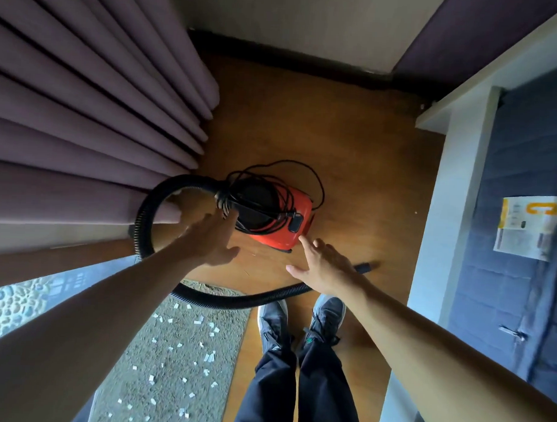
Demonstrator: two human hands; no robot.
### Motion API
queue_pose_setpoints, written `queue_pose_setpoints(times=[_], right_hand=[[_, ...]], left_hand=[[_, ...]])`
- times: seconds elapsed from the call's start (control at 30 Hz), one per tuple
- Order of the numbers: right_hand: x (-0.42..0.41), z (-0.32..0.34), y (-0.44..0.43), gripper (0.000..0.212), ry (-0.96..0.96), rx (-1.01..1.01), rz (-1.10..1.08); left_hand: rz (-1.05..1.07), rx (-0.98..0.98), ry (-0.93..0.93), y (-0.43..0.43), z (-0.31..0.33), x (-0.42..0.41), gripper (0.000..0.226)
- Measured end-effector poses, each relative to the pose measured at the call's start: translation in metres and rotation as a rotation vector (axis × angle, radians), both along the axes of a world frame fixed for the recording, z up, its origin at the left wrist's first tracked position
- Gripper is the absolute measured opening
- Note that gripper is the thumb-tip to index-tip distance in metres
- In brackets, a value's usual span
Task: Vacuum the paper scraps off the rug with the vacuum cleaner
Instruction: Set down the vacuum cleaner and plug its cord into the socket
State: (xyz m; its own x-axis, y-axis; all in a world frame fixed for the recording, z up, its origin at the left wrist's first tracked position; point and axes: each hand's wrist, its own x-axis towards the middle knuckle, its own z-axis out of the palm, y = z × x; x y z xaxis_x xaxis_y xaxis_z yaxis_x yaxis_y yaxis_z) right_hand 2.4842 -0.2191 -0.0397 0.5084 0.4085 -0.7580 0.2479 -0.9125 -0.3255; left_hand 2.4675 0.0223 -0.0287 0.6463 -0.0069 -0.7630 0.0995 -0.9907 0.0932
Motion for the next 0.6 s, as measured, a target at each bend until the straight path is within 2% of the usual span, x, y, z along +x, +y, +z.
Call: queue_pose_setpoints(times=[0.1, 0.4, 0.53, 0.6], right_hand=[[0.0, -0.024, 0.011, 0.082, 0.037, 0.031, -0.05], [0.001, -0.087, 0.029, 0.08, 0.074, 0.091, -0.127], [0.006, -0.107, 0.036, 0.082, 0.094, 0.117, -0.306], [0.009, -0.114, 0.045, 0.08, 0.113, 0.155, -0.485]], left_hand=[[-0.009, 0.008, -0.026, -0.003, -0.024, 0.0, 0.077], [0.036, -0.015, -0.121, 0.0, -0.073, 0.008, 0.076], [0.011, 0.029, -0.121, 0.001, -0.085, 0.011, 0.071], [-0.006, 0.055, -0.128, 0.002, -0.088, 0.009, 0.068]])
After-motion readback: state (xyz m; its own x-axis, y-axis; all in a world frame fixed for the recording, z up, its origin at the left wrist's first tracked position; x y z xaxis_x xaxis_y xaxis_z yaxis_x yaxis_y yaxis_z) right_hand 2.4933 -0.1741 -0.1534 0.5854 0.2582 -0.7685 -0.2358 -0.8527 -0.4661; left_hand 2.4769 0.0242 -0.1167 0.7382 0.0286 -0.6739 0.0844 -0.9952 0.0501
